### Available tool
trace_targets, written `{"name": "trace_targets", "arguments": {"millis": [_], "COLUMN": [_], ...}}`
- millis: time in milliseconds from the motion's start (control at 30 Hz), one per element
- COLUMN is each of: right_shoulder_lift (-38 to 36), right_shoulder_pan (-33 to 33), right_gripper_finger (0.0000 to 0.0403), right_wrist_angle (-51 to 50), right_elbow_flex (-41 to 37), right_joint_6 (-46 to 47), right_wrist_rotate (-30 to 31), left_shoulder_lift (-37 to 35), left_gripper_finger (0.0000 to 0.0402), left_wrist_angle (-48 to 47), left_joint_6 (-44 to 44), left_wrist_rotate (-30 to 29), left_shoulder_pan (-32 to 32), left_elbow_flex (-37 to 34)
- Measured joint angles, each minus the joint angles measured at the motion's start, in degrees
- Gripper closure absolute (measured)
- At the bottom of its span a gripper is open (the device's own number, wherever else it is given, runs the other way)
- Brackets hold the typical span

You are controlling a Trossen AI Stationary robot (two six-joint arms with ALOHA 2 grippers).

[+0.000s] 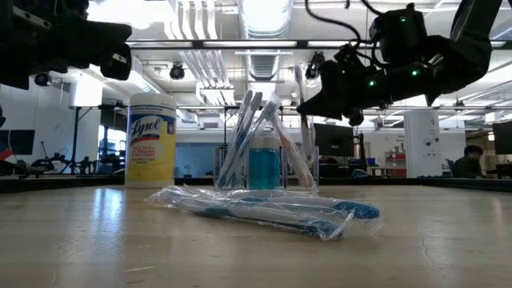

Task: Pick & Place toothbrushing station
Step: Put the purple toothbrush into the right section of the transparent organizer

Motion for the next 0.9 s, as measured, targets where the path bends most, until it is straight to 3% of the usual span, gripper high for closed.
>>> {"name": "trace_targets", "arguments": {"millis": [167, 567, 800, 900], "right_shoulder_lift": [1.04, 8.9, 9.28, 9.2], "right_shoulder_pan": [0.0, 1.61, 3.06, 3.04], "right_gripper_finger": [0.039, 0.039, 0.0388, 0.0369], "right_wrist_angle": [-6.2, -6.16, -6.35, -6.39], "right_elbow_flex": [2.57, 6.35, 5.43, 5.32], "right_joint_6": [1.06, 4.26, 6.56, 6.92], "right_wrist_rotate": [2.02, 6.8, 9.54, 8.36], "left_shoulder_lift": [0.0, 0.02, 0.02, 0.02], "left_gripper_finger": [0.0382, 0.0395, 0.0382, 0.0384], "left_wrist_angle": [-0.36, -0.6, -1.03, -1.03], "left_joint_6": [0.02, -0.67, -1.14, -1.16], "left_wrist_rotate": [-0.02, -0.08, -0.02, -0.02], "left_shoulder_pan": [0.0, 0.0, -0.04, -0.04], "left_elbow_flex": [0.0, 0.02, 0.02, 0.02]}}
